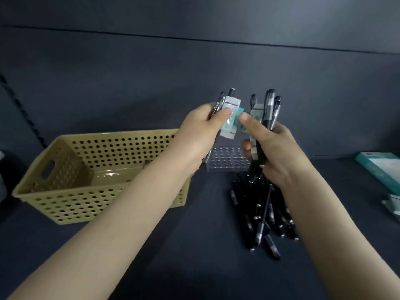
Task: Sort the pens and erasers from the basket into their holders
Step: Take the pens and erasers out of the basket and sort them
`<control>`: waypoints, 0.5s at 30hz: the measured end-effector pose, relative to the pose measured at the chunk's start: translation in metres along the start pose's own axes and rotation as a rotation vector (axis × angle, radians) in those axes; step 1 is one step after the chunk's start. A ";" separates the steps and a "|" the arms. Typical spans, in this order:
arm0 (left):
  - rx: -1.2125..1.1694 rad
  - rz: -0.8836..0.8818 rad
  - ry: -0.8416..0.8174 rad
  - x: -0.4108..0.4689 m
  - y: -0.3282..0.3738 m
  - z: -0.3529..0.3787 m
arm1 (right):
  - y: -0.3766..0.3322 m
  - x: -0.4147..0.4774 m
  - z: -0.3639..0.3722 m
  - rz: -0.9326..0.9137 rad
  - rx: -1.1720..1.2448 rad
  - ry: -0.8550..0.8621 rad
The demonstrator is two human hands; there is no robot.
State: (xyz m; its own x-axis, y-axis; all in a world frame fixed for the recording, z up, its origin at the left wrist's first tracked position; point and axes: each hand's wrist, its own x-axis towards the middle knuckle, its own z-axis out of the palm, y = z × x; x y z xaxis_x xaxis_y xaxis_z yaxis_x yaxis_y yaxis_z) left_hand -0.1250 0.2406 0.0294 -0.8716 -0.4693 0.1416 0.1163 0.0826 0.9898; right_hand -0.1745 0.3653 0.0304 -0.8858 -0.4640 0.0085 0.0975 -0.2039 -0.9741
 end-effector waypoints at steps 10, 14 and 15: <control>-0.094 -0.212 0.041 -0.019 -0.028 0.123 | 0.006 -0.005 -0.125 0.104 0.013 -0.057; -0.193 -0.388 0.053 -0.031 -0.049 0.156 | 0.022 -0.005 -0.166 0.181 -0.075 -0.055; -0.195 -0.416 0.056 -0.033 -0.054 0.162 | 0.025 -0.005 -0.174 0.196 -0.102 -0.041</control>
State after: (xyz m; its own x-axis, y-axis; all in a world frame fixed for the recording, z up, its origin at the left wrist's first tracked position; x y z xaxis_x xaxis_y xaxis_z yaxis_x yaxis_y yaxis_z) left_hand -0.1794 0.3942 -0.0320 -0.8365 -0.4752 -0.2728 -0.1456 -0.2872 0.9467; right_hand -0.2466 0.5127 -0.0339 -0.8354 -0.5208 -0.1758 0.2175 -0.0194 -0.9759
